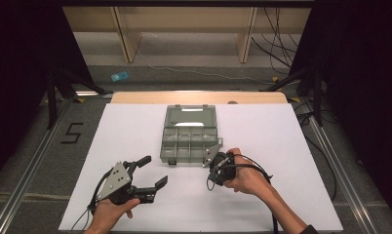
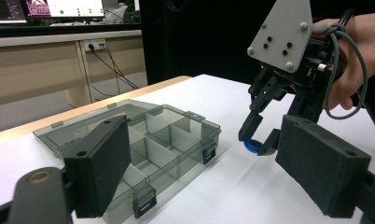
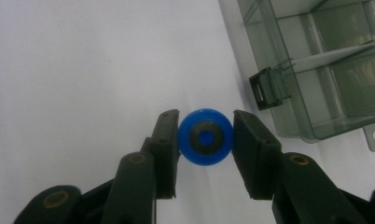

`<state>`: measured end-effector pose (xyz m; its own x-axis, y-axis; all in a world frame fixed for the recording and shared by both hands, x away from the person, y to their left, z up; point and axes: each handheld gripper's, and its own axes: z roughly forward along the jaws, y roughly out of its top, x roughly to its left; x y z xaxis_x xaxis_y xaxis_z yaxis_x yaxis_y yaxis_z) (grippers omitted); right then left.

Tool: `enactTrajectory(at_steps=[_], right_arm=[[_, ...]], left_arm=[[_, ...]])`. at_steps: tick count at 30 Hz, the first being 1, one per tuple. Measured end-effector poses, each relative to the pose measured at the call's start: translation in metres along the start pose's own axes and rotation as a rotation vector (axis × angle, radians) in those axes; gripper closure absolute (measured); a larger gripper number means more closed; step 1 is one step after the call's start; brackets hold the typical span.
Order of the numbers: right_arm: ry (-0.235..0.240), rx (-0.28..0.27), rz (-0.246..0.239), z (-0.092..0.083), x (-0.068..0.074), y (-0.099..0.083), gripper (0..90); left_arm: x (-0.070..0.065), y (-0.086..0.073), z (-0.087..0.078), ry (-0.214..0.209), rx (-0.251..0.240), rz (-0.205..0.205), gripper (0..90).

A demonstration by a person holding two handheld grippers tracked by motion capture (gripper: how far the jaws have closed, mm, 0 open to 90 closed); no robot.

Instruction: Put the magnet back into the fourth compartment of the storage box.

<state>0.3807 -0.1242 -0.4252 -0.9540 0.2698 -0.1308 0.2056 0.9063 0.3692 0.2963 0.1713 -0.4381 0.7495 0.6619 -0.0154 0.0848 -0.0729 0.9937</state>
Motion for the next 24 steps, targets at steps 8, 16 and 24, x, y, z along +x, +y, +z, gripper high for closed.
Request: enactTrajectory(at_steps=[8, 16, 24], right_arm=[[-0.031, -0.02, -0.001, -0.007, -0.002, 0.001, 62.7], [-0.059, -0.046, 0.002, -0.012, -0.005, 0.002, 62.7], [-0.085, -0.066, 0.005, -0.017, -0.012, 0.005, 62.7]], left_arm=[[0.0, 0.0, 0.0, 0.0, 0.001, 0.001, 17.1], [0.0, 0.0, 0.001, -0.001, 0.003, 0.003, 17.1], [0.0, -0.001, 0.001, 0.001, 0.003, -0.003, 17.1]])
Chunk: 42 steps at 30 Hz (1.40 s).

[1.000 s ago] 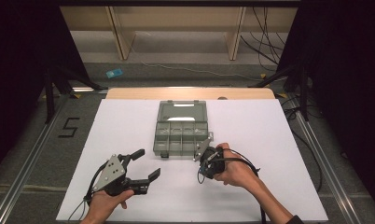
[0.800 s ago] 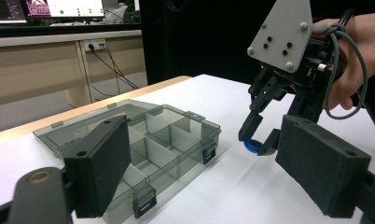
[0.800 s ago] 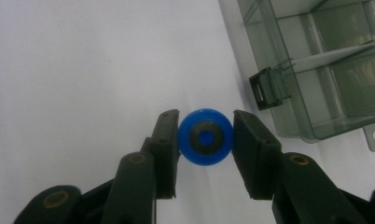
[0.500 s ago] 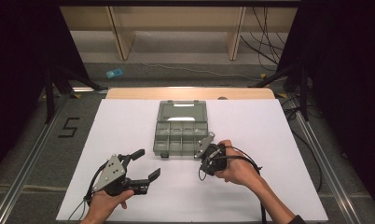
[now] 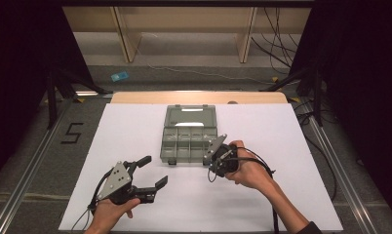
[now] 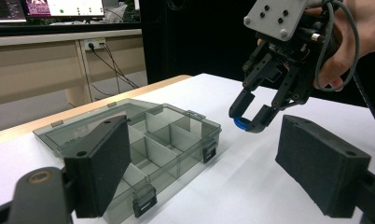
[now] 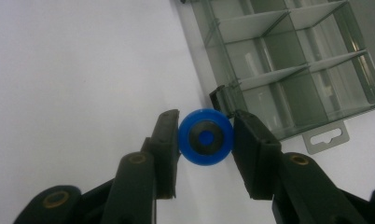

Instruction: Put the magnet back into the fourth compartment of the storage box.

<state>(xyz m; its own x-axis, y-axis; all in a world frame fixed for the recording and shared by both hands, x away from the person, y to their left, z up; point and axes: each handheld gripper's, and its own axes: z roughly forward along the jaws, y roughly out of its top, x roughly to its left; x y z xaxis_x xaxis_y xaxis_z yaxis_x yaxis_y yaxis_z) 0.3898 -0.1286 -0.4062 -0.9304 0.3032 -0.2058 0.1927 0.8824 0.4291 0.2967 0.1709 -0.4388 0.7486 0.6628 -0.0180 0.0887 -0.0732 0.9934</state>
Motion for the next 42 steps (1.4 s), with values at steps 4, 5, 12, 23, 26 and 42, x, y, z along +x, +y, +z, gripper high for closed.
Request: enactTrajectory(at_steps=[4, 5, 12, 23, 26, 42], right_arm=[[-0.012, -0.011, -0.002, 0.0, -0.004, 0.003, 62.7], [-0.015, -0.011, -0.004, 0.001, -0.005, 0.004, 62.7], [-0.038, -0.025, 0.01, 0.002, -0.014, 0.008, 62.7], [-0.072, -0.054, 0.04, 0.004, -0.032, 0.011, 62.7], [-0.082, -0.063, 0.041, 0.003, -0.036, 0.013, 62.8], [-0.12, -0.097, 0.081, 0.006, -0.059, 0.015, 62.8]], left_arm=[[0.0, 0.0, 0.0, -0.001, 0.001, 0.004, 17.1], [0.0, 0.0, 0.0, 0.0, 0.001, 0.0, 17.1], [0.0, 0.0, 0.0, 0.0, 0.0, -0.002, 17.1], [0.0, 0.0, 0.0, 0.001, -0.001, -0.001, 17.1], [0.0, 0.0, 0.0, 0.001, -0.001, 0.005, 17.1], [0.0, 0.0, 0.0, 0.001, 0.001, 0.001, 17.1]])
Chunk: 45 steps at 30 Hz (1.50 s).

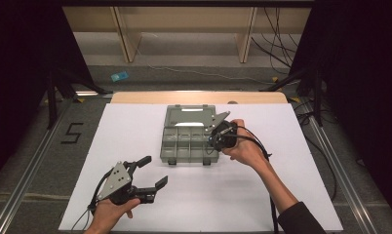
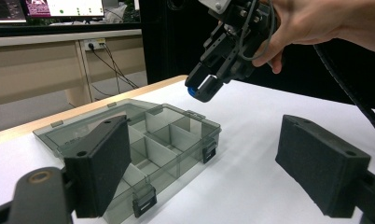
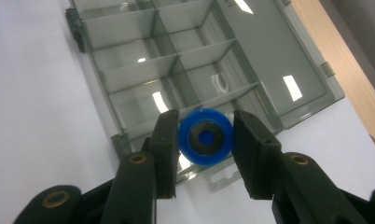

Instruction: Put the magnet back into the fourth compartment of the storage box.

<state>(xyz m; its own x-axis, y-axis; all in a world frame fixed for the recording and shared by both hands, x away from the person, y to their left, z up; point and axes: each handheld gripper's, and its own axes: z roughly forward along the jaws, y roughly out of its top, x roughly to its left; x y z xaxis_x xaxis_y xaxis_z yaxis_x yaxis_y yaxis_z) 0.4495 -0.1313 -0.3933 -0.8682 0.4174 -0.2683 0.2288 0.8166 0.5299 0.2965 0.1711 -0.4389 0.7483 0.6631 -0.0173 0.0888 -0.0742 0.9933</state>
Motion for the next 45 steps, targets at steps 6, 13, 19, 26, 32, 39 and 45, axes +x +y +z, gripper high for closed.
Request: enactTrajectory(at_steps=[6, 13, 19, 26, 32, 39, 45], right_arm=[[-0.014, -0.009, 0.009, 0.005, -0.008, 0.001, 62.8], [-0.016, -0.01, 0.016, 0.012, -0.013, 0.0, 62.8], [-0.033, -0.013, 0.022, 0.017, -0.021, 0.001, 62.8], [-0.043, -0.022, 0.032, 0.023, -0.023, 0.001, 62.8], [-0.029, -0.021, 0.042, 0.028, -0.026, 0.002, 62.8], [-0.041, -0.029, 0.044, 0.033, -0.028, 0.004, 62.8], [-0.042, -0.024, 0.037, 0.039, -0.03, 0.004, 62.8]], left_arm=[[0.0, 0.0, 0.0, -0.002, 0.0, 0.004, 17.1], [0.0, 0.0, 0.0, 0.0, -0.001, 0.002, 17.1], [0.0, 0.0, 0.0, -0.001, -0.003, 0.002, 17.2], [0.0, 0.0, 0.0, -0.002, 0.0, 0.003, 17.1], [0.001, 0.0, 0.0, 0.003, 0.001, 0.002, 17.1], [0.0, 0.0, 0.0, 0.003, 0.001, -0.001, 17.1], [0.0, 0.0, 0.0, 0.002, -0.001, -0.001, 17.1]])
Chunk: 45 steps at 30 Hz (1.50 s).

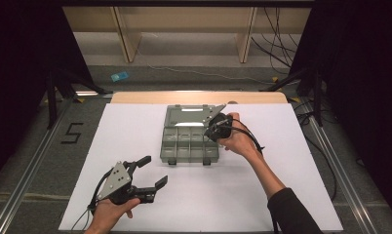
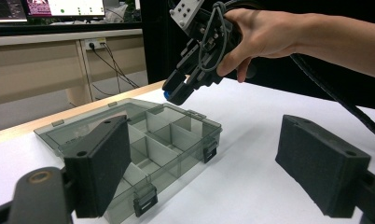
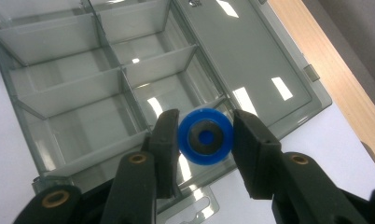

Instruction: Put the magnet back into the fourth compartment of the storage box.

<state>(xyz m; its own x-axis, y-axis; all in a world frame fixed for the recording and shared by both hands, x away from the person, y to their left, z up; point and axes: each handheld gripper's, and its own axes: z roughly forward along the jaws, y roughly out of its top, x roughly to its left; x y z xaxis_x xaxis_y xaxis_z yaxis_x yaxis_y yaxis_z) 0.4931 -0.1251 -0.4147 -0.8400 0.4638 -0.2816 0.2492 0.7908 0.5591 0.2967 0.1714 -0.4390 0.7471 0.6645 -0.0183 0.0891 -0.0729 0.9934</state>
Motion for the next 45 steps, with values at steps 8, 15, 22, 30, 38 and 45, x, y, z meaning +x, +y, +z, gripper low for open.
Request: enactTrajectory(at_steps=[8, 15, 22, 30, 38, 45], right_arm=[[-0.002, 0.001, 0.001, 0.003, -0.001, -0.001, 62.8], [0.005, 0.018, 0.007, 0.007, -0.002, -0.002, 62.7], [0.015, 0.015, 0.028, 0.012, -0.004, -0.003, 60.2], [0.002, -0.014, 0.057, 0.008, -0.004, -0.002, 48.3], [0.0, -0.034, 0.072, -0.002, -0.003, -0.002, 42.8], [0.01, -0.098, 0.092, -0.016, 0.001, 0.001, 37.8]], left_arm=[[0.0, 0.0, 0.0, -0.002, -0.002, -0.001, 17.1], [0.0, 0.0, 0.0, -0.001, -0.003, -0.001, 17.1], [0.0, 0.0, 0.0, -0.002, -0.003, -0.002, 17.1], [0.0, 0.001, -0.001, -0.001, -0.004, 0.005, 17.1], [-0.001, 0.001, -0.001, 0.0, -0.006, 0.002, 17.1], [0.0, 0.001, -0.001, -0.001, -0.005, 0.006, 17.1]])
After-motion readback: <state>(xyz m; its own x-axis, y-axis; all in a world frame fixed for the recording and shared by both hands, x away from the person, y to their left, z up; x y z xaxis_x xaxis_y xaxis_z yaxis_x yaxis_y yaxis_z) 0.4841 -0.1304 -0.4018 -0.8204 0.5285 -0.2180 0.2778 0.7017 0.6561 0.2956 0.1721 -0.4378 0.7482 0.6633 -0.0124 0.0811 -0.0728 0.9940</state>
